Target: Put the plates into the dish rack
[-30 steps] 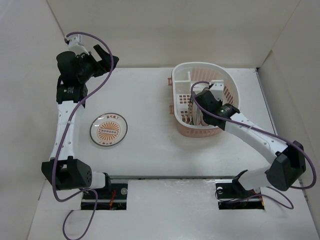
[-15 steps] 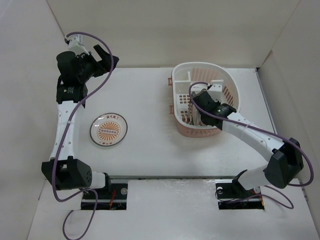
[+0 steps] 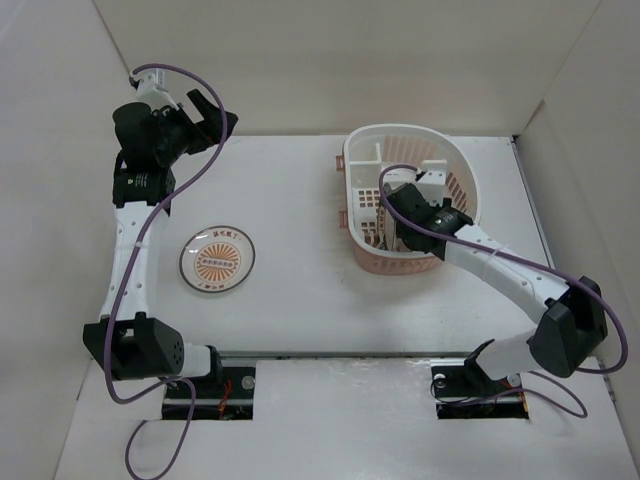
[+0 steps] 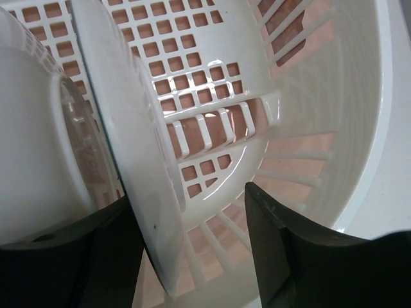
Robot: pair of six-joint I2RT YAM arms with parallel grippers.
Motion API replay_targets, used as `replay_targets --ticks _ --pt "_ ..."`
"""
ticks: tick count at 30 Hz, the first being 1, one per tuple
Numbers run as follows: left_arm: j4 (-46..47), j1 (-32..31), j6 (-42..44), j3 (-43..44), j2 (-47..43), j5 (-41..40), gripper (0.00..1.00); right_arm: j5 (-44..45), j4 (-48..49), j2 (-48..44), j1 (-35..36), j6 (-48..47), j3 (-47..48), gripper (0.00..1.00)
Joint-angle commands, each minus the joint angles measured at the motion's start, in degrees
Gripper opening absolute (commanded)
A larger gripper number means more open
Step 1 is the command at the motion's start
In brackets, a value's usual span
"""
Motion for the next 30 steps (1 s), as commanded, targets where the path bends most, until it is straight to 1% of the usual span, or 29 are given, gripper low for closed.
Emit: replay_targets --ticks 1,7,9,11,12,13,15,16,17,18,20,21,22,23,25,26,27,28,29,30 --pt "1.69 0.08 0.63 1.51 -1.60 -0.05 1.00 1.04 -2.71 -2.31 1.13 2.09 2.80 0.66" --pt "1.69 0.08 0.63 1.51 -1.07 -0.05 1.00 1.57 -5.08 -6.69 1.13 2.10 4.39 0.68" --pt "1.69 0.08 0.63 1.51 -1.07 -0.05 1.00 1.04 -5.09 -8.54 1.13 1.58 4.39 0.71" --pt "1.69 0.08 0.63 1.51 -0.54 -0.05 1.00 0.51 -5.87 -9.60 1.13 1.57 5.09 0.71" --pt "1.69 0.08 0.63 1.51 -0.54 -0.05 1.00 0.51 -5.88 -10.12 1.65 1.57 5.87 0.74" --pt "1.69 0.08 0.11 0.99 -0.02 -0.05 1.00 0.51 -6.83 -10.65 1.66 1.57 7.01 0.74" --pt "1.69 0.08 -0.42 0.38 0.68 -3.19 1.00 0.51 -8.07 -12.50 2.35 0.17 8.42 0.75" --pt "1.17 0.08 -1.46 0.37 1.64 -4.69 1.00 -0.18 -8.07 -13.11 2.97 -0.53 9.12 0.80" --pt "0.21 -0.79 -2.26 0.37 2.18 -6.62 1.00 -0.71 -8.07 -14.51 2.97 -2.45 10.78 0.80" --pt "-0.59 -1.50 -3.75 0.37 2.70 -11.77 1.00 -1.59 -7.38 -15.39 2.98 -3.78 11.50 0.83" --pt "-4.27 -2.99 -5.77 -0.68 3.40 -16.90 1.00 -4.66 -5.97 -16.98 3.59 -6.41 13.51 0.87" --pt "-4.29 -3.52 -7.35 -2.16 2.71 -18.40 1.00 -5.72 -4.40 -18.73 4.29 -8.95 13.53 0.87" --pt "-3.76 -3.53 -11.11 -7.57 1.40 -19.55 1.00 -8.42 -3.69 -19.53 4.82 -10.28 14.31 0.99" --pt "-1.58 -3.53 -12.71 -10.76 -2.26 -20.17 1.00 -9.58 -3.07 -20.32 4.82 -11.25 14.32 0.99" --pt "-0.86 -2.13 -15.61 -16.56 -6.85 -22.79 1.00 -12.65 -1.05 -22.34 5.35 -14.06 14.84 0.99" --pt "-0.86 -1.34 -18.50 -22.16 -9.40 -23.33 1.00 -15.28 -1.04 -22.35 5.35 -14.77 14.84 0.99" --pt "-0.86 -0.63 -20.09 -24.91 -15.08 -23.34 1.00 -16.35 -0.17 -23.13 5.96 -15.39 14.24 0.99" --pt "-1.82 -0.10 -21.41 -27.55 -18.09 -24.29 1.00 -17.41 0.79 -23.83 5.96 -16.35 14.23 0.99" --pt "-2.61 -0.10 -22.64 -32.36 -21.08 -26.04 1.00 -19.42 1.59 -23.84 6.49 -16.36 13.27 0.99" --pt "-4.97 -0.10 -26.14 -34.67 -23.98 -27.37 1.00 -20.40 2.46 -24.71 6.49 -17.14 12.57 0.99"
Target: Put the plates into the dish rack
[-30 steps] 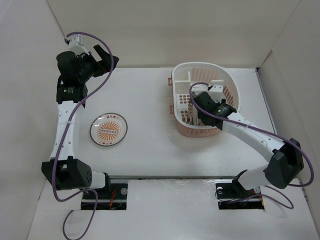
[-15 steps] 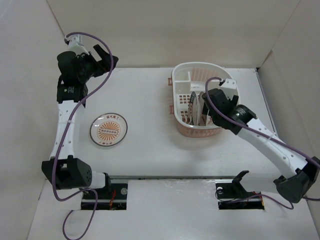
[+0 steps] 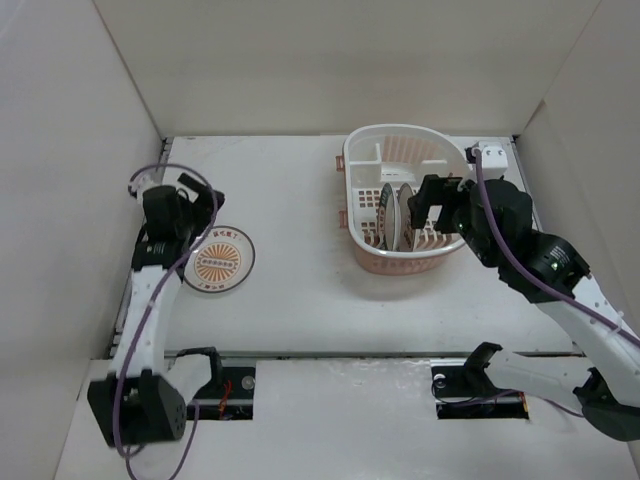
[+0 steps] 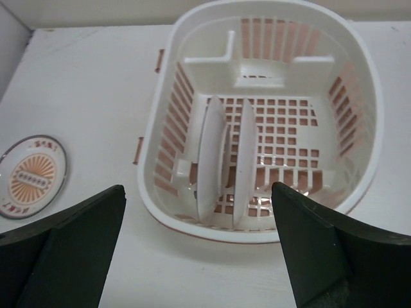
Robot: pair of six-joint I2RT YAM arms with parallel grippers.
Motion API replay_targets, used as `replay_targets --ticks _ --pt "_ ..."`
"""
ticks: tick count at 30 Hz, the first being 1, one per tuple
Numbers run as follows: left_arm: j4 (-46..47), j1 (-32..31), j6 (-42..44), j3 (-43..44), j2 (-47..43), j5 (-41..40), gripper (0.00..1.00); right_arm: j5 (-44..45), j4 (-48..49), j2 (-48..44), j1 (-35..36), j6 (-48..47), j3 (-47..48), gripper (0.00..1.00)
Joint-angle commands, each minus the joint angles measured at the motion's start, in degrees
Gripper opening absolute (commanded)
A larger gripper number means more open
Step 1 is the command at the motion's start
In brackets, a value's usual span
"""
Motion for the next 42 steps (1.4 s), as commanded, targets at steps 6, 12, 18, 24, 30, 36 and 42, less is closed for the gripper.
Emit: replay_targets --ticks 6,12,18,24,30,36,42 --pt "-6.74 -1.77 -18.10 -14.73 -28.22 -4.87 1.00 -9.86 9.34 -2.08 1.44 -6.62 -3.90 0.99" --pt "-18.25 -2.30 -21.97 -17.98 -34.57 -4.25 1.00 -12.85 11.53 -2.78 1.97 -6.63 -4.95 0.99" --pt "-16.86 -2.30 -28.13 -29.58 -36.32 -1.87 1.00 -13.56 12.15 -4.02 1.97 -6.63 -5.48 0.99" --pt "-14.84 -2.30 -29.98 -32.22 -33.42 -3.11 1.00 -13.56 12.15 -6.21 1.97 -6.63 -6.00 0.99" --pt "-12.99 -2.30 -31.91 -35.03 -31.31 -8.01 0.99 -14.61 12.67 -6.21 1.97 -6.63 -6.00 0.99" --pt "-8.34 -2.30 -33.84 -37.23 -29.12 -11.53 0.87 -14.61 12.68 -6.74 1.97 -6.63 -6.00 0.99" --pt "-3.69 -2.30 -33.85 -37.23 -23.68 -14.79 0.79 -14.61 12.68 -7.26 1.97 -6.63 -6.00 0.99"
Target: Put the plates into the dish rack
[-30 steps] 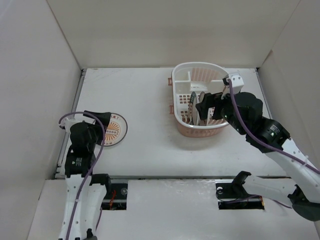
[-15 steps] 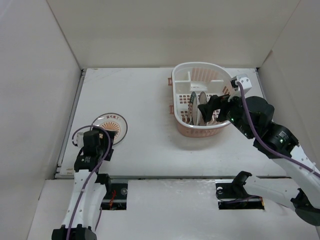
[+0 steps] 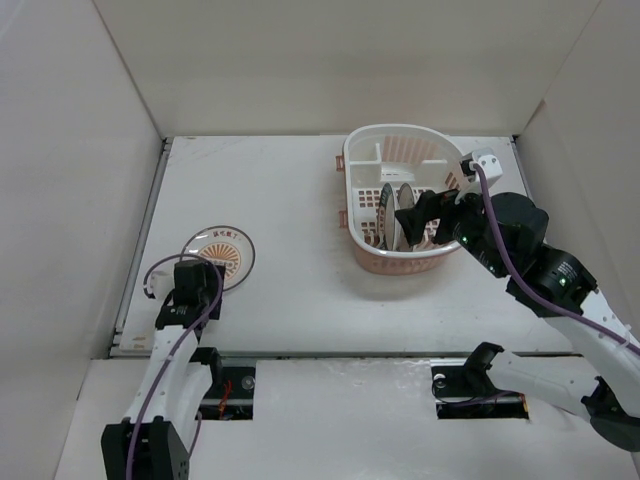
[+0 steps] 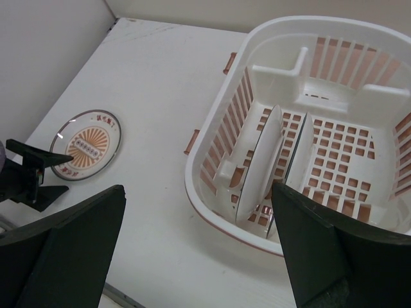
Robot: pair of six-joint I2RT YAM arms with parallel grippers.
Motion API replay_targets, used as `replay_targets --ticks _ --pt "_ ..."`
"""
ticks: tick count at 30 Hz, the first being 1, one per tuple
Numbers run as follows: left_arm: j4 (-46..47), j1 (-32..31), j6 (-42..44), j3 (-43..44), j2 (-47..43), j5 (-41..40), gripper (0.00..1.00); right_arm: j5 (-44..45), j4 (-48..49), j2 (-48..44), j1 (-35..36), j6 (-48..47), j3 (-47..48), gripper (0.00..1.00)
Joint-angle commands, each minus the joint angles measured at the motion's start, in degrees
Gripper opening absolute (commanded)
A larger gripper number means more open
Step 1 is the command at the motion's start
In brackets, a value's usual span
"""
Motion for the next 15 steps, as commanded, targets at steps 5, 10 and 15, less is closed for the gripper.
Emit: replay_targets --ticks 5,10,15 --pt "10.65 -0.27 -2.57 -1.04 8.90 -3.25 0.75 -0.62 3.49 -1.39 0.51 -0.75 -0.28 0.99" --pt "13.37 -0.27 -2.58 -1.56 12.43 -3.25 0.65 -0.62 3.49 -1.39 0.51 -0.75 0.25 0.99" --pt "14.61 -0.27 -3.19 -2.89 13.57 -3.25 0.47 -0.10 3.49 -1.92 0.51 -1.28 0.25 0.99"
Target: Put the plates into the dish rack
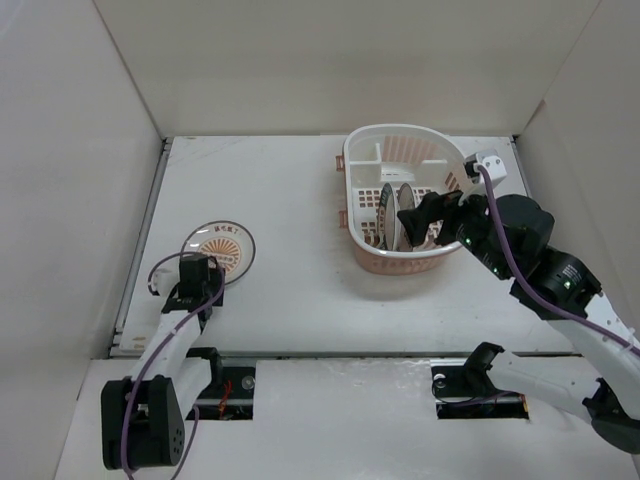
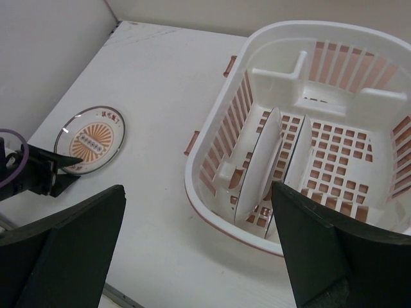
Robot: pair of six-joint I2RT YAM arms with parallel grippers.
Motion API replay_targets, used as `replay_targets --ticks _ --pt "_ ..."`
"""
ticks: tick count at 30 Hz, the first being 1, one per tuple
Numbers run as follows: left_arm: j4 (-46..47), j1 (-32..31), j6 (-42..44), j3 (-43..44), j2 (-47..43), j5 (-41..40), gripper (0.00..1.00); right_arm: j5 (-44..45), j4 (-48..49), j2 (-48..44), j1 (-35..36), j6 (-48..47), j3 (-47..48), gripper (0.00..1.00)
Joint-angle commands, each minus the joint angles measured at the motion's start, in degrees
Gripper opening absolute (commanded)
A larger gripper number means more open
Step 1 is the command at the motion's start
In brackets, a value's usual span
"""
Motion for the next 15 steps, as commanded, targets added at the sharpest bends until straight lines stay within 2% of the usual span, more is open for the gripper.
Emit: replay_targets --ticks 1,2,3,4,7,9,11,14,15 --pt "1.49 -0.27 -0.37 -1.71 0.46 -1.16 0.42 0.08 3.49 -1.70 0.51 -0.82 0.29 0.99" --pt "1.50 -0.27 -0.37 -1.71 0.46 -1.16 0.37 0.08 3.49 -1.70 0.51 -0.82 0.29 0.99" --pt "1.50 -0.27 -0.37 -1.71 0.98 -1.16 0.26 0.08 3.49 -2.31 0.51 -0.82 0.29 0.99" --pt "2.28 -0.27 -0.37 -1.71 0.99 -1.16 0.21 0.08 3.49 -2.32 0.51 -0.82 0.29 0.99" --pt "3.60 0.26 -0.37 -2.23 2.38 -1.16 0.20 0.08 3.49 -2.32 0.51 -0.82 0.29 0.99" --pt "5.26 0.26 -0.37 -2.76 3.62 -1.16 0.11 0.08 3.49 -2.84 0.51 -0.82 -0.23 0.99" --pt "6.59 0.26 0.15 -2.76 5.90 -1.16 0.10 0.08 3.49 -2.84 0.51 -0.82 -0.23 0.99" --pt "10.02 0.26 0.15 -3.29 9.58 -0.02 0.00 0.08 4.02 -2.84 0.51 -0.82 -0.23 0.99" --pt "10.02 0.78 0.15 -3.29 10.38 -0.01 0.00 0.08 4.02 -2.84 0.51 -0.82 -0.23 0.99"
